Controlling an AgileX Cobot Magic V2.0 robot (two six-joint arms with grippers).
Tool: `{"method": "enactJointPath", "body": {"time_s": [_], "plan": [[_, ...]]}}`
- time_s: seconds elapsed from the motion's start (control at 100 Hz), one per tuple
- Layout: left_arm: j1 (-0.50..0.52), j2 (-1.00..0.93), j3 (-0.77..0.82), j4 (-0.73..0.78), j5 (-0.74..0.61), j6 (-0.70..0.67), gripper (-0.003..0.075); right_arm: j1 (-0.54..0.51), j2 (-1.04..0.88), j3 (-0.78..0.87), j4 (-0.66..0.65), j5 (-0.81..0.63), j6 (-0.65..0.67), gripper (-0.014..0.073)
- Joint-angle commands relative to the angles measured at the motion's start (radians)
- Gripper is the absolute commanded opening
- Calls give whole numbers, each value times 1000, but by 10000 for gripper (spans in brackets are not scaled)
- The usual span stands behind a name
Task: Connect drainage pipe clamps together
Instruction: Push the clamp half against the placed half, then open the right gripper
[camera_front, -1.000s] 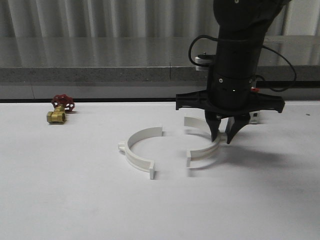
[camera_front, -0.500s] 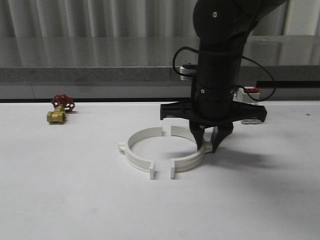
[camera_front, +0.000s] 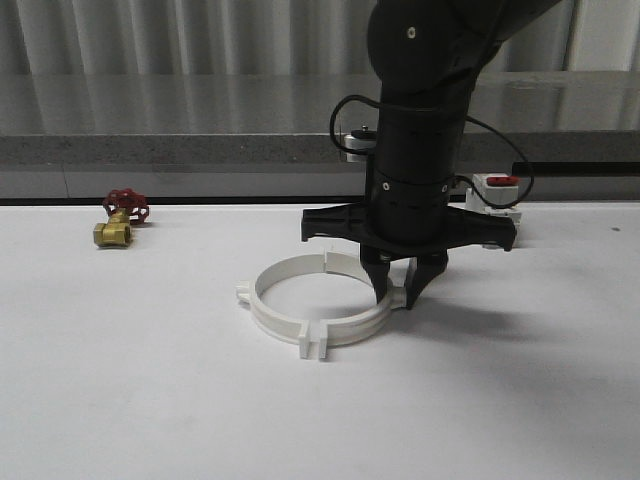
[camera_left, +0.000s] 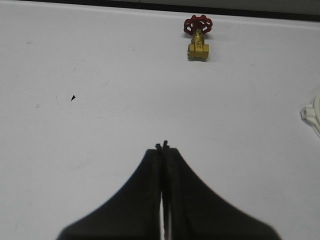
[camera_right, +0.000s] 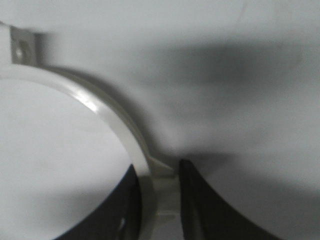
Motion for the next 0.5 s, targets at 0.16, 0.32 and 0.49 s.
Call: {"method": "enactJointPath", "body": {"time_s": [0.16,0.32,0.49], "plan": [[1,-1,-30,1,-69,0,-20,-1,-28,-28,38,-49,5,9],[1,-1,-30,1,-69,0,-20,-1,-27,-28,69,-62,5,11],[1,-1,-30,1,-69,0,-20,-1,-27,-28,69,-46,5,123]]}}
